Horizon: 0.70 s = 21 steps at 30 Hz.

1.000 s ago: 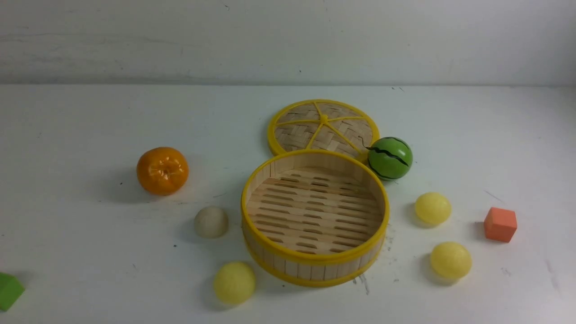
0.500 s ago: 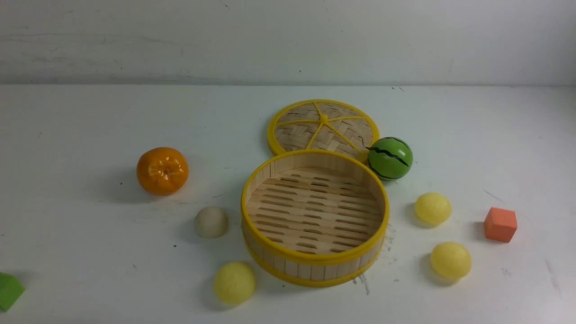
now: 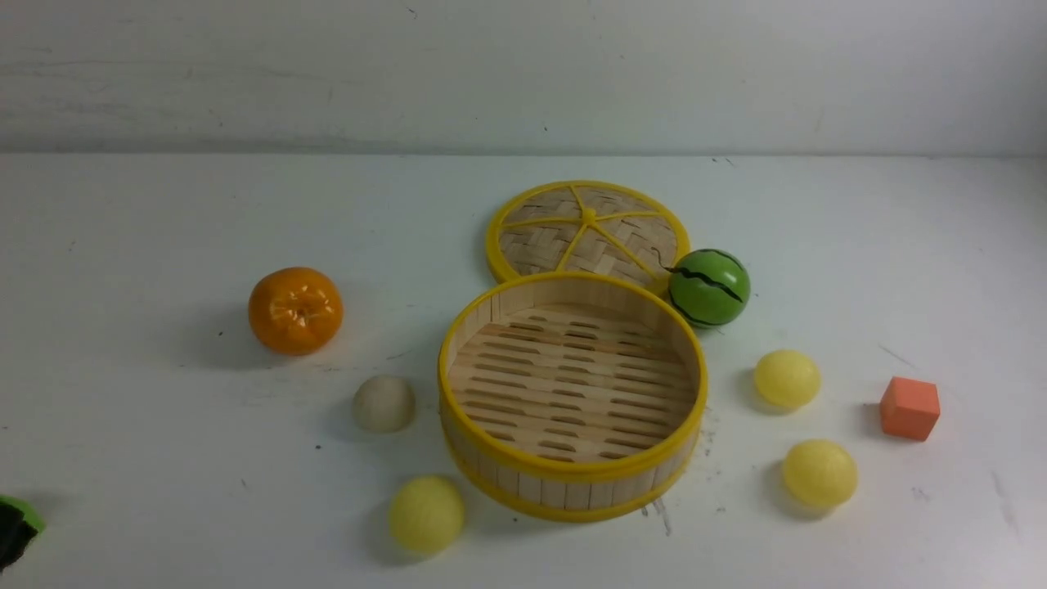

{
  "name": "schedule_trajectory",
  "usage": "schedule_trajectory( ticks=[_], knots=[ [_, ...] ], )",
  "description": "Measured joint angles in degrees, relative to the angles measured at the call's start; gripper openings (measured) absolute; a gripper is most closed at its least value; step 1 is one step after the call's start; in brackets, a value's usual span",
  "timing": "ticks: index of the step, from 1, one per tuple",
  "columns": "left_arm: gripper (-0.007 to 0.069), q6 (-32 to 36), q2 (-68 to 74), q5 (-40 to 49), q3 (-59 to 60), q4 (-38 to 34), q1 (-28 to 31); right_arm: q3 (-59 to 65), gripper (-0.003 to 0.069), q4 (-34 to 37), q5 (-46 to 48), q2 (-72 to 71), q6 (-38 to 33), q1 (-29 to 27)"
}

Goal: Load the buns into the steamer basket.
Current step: Use the left arm to grab a steamed stuffed bun

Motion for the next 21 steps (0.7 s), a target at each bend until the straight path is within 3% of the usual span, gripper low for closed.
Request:
schedule_trajectory(
  ticks=[2, 3, 4, 5, 7, 10, 16, 21],
  knots=[
    [0.0068, 6.6, 4.73, 10.15, -8.44, 1.84, -1.16, 0.0, 0.0239, 0.0, 0.0, 0.0, 0.0, 0.0],
    [0.0068, 6.6, 4.73, 10.15, -8.44, 1.84, -1.16, 0.0, 0.0239, 0.0, 0.0, 0.0, 0.0, 0.0],
    [0.0027, 11.73, 10.81, 19.25, -14.67, 3.59, -1.59, 0.0, 0.0239, 0.0, 0.0, 0.0, 0.0, 0.0],
    [0.0023, 12.18, 12.35, 20.23, -16.19, 4.07, -1.75, 0.0, 0.0239, 0.0, 0.0, 0.0, 0.0, 0.0],
    [-0.0013, 15.88, 24.01, 32.67, -25.24, 8.15, -1.81, 0.0, 0.0239, 0.0, 0.0, 0.0, 0.0, 0.0],
    [-0.0013, 16.76, 36.98, 39.49, -32.29, 13.32, -1.84, 0.0, 0.0239, 0.0, 0.0, 0.0, 0.0, 0.0],
    [-0.0013, 18.09, 64.3, 41.82, -42.19, 20.55, -4.5, 0.0, 0.0239, 0.0, 0.0, 0.0, 0.0, 0.0],
    [-0.0013, 16.97, 80.01, 41.76, -49.14, 25.57, -18.86, 0.0, 0.0239, 0.0, 0.0, 0.0, 0.0, 0.0]
  ],
)
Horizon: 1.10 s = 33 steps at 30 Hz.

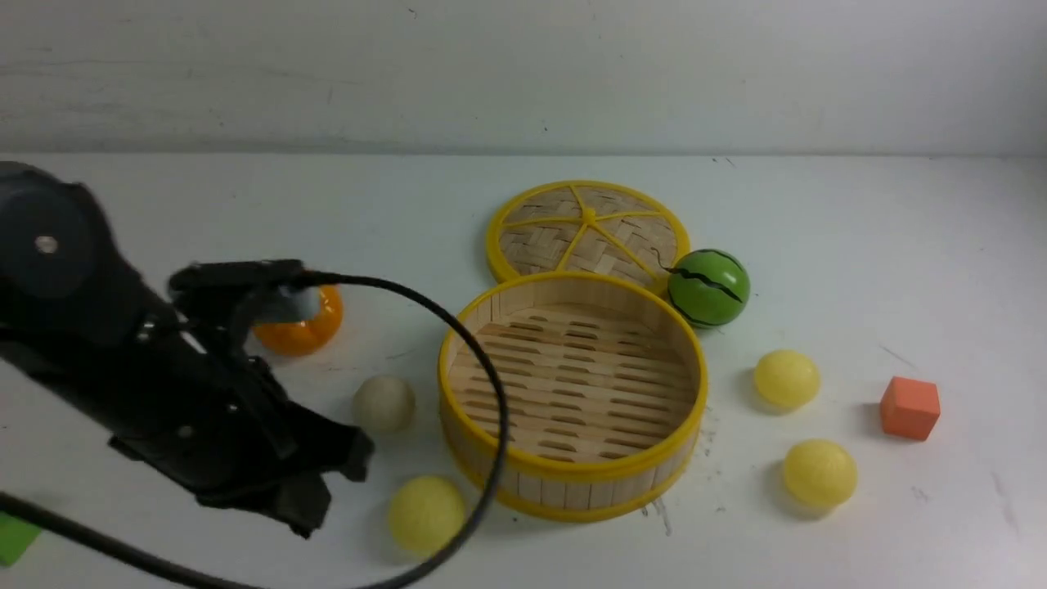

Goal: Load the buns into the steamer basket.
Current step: Use the left arm to grab a steamed stuffed bun

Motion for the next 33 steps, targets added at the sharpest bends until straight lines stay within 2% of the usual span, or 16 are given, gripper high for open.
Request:
schedule_trajectory(
  ticks=[4, 9, 14, 20, 24, 26, 33],
  knots=[
    [-0.0013, -4.04, 8.48, 0.16, -6.9, 5.64, -7.08, 0.0, 0.0239, 0.0, 0.0, 0.0, 0.0, 0.0],
    [-0.0013, -3.38, 14.61, 0.02, -10.82, 6.48, -8.47, 0.0, 0.0239, 0.0, 0.0, 0.0, 0.0, 0.0],
    [-0.0005, -2.83, 17.22, -0.74, -11.11, 6.94, -7.48, 0.0, 0.0239, 0.0, 0.0, 0.0, 0.0, 0.0],
    [0.0151, -1.39, 18.74, -8.25, -11.17, 7.56, -6.57, 0.0, 0.0239, 0.0, 0.0, 0.0, 0.0, 0.0],
    [0.0234, -1.2, 19.49, -10.04, -11.17, 8.35, -6.57, 0.0, 0.0239, 0.0, 0.0, 0.0, 0.0, 0.0],
    [0.0258, -1.14, 20.21, -10.09, -11.17, 9.46, -6.57, 0.0, 0.0239, 0.0, 0.0, 0.0, 0.0, 0.0],
    [0.0269, -1.14, 21.96, -11.42, -11.17, 10.54, -6.57, 0.0, 0.0239, 0.0, 0.0, 0.0, 0.0, 0.0]
  ],
)
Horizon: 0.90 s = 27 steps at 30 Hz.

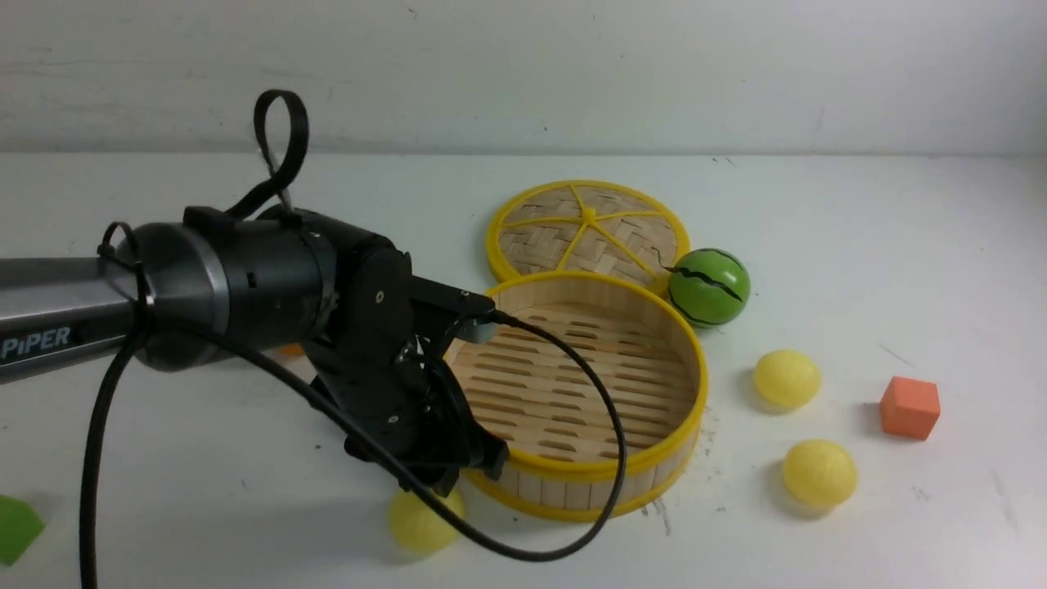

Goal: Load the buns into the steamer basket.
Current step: Use the left arm to grab a steamed stuffed bun, then use the left arm to put the steamed stuffed bun into the steamer

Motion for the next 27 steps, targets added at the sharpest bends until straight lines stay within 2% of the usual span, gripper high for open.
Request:
schedule_trajectory(
  ticks=[13, 16, 18, 19, 20, 22, 27],
  knots=[
    [0.0253, 0.0, 2.41, -0.71, -0.29, 0.21, 0.0, 0.0, 0.0239, 0.0, 0.0, 0.0, 0.0, 0.0],
    [0.0195, 0.0, 2.46, -0.6, -0.39, 0.26, 0.0, 0.0, 0.0239, 0.0, 0.0, 0.0, 0.0, 0.0],
    [0.0101, 0.0, 2.46, 0.07, -0.39, 0.26, 0.0, 0.0, 0.0239, 0.0, 0.0, 0.0, 0.0, 0.0],
    [0.0092, 0.0, 2.46, 0.16, -0.39, 0.26, 0.0, 0.0, 0.0239, 0.0, 0.0, 0.0, 0.0, 0.0],
    [0.0008, 0.0, 2.46, 0.7, -0.39, 0.26, 0.0, 0.0, 0.0239, 0.0, 0.0, 0.0, 0.0, 0.0],
    [-0.0013, 0.0, 2.27, 1.21, -0.39, 0.26, 0.0, 0.0, 0.0239, 0.0, 0.0, 0.0, 0.0, 0.0],
    [-0.0013, 0.0, -1.25, 4.01, -0.39, 0.26, 0.0, 0.0, 0.0239, 0.0, 0.0, 0.0, 0.0, 0.0]
  ],
)
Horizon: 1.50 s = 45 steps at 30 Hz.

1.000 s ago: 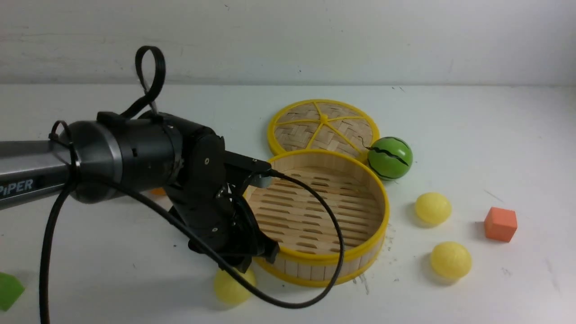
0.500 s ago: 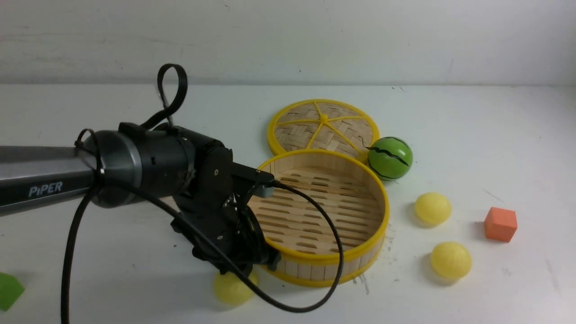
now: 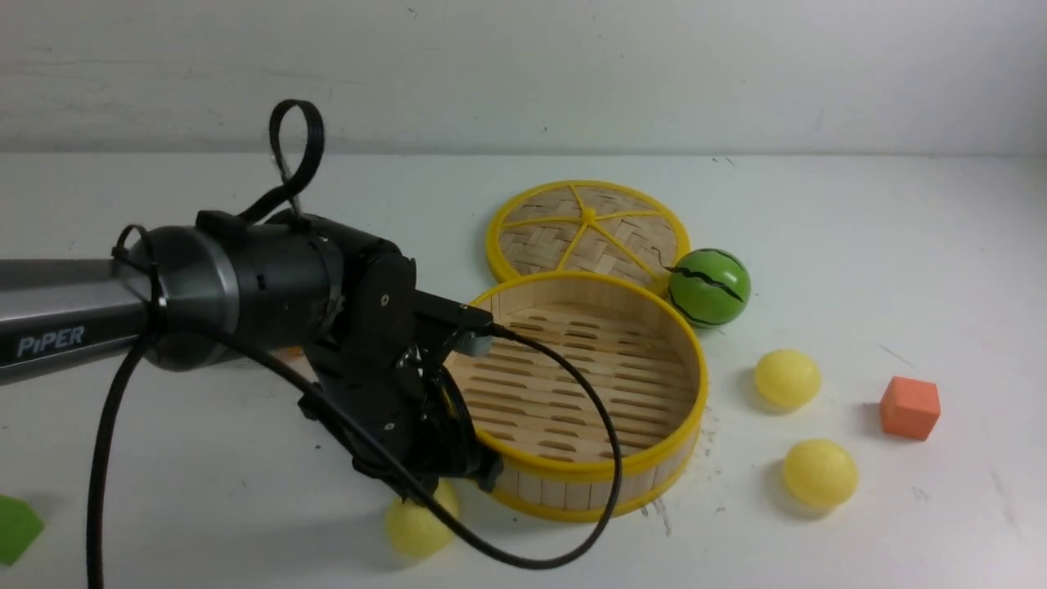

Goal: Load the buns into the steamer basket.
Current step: Use the left arm to put the steamed stuffed bun into the steamer, then use the left arm to grab a steamed stuffed bun

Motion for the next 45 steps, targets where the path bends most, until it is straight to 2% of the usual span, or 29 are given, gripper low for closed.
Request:
schedule_trajectory(
  ticks=[4, 8, 13, 23, 27, 31, 33, 34, 36, 38, 41, 45],
  knots=[
    [-0.0013, 0.0, -4.42, 4.08, -2.17, -0.94, 0.0, 0.0, 0.0239, 0.0, 0.0, 0.0, 0.0, 0.0],
    [-0.0013, 0.98, -5.21, 4.71, -11.56, -3.32, 0.0, 0.0, 0.0239, 0.0, 0.0, 0.0, 0.0, 0.0],
    [-0.0013, 2.12, 4.56, 7.29, -27.56, -1.75, 0.0, 0.0, 0.0239, 0.0, 0.0, 0.0, 0.0, 0.0],
    [-0.001, 0.85, 22.83, 11.56, -44.51, 7.14, 0.0, 0.0, 0.0239, -0.05, 0.0, 0.0, 0.0, 0.0],
    [0.0057, 0.18, 26.66, 13.41, -48.39, 10.2, 0.11, 0.0, 0.0239, -0.05, 0.0, 0.0, 0.0, 0.0],
    [0.019, 0.18, 26.69, 14.13, -48.85, 10.29, 0.11, 0.0, 0.0239, -0.05, 0.0, 0.0, 0.0, 0.0],
    [0.0289, 0.18, 26.69, 14.93, -48.96, 10.29, 0.11, 0.0, 0.0239, -0.05, 0.0, 0.0, 0.0, 0.0],
    [0.0298, 0.18, 26.69, 15.05, -48.96, 10.29, 0.11, 0.0, 0.0239, -0.05, 0.0, 0.0, 0.0, 0.0],
    [0.0398, 0.18, 25.95, 17.59, -48.96, 9.75, 0.11, 0.0, 0.0239, -0.05, 0.0, 0.0, 0.0, 0.0],
    [0.0424, 0.18, 24.59, 19.57, -48.96, 9.07, 0.11, 0.0, 0.0239, -0.05, 0.0, 0.0, 0.0, 0.0],
    [0.0406, 0.18, 21.26, 23.09, -48.96, 8.07, 0.11, 0.0, 0.0239, -0.05, 0.0, 0.0, 0.0, 0.0],
    [0.0171, 0.12, 11.72, 24.5, -47.77, 7.38, 0.24, 0.0, 0.0239, -0.05, 0.0, 0.0, 0.0, 0.0]
  ],
)
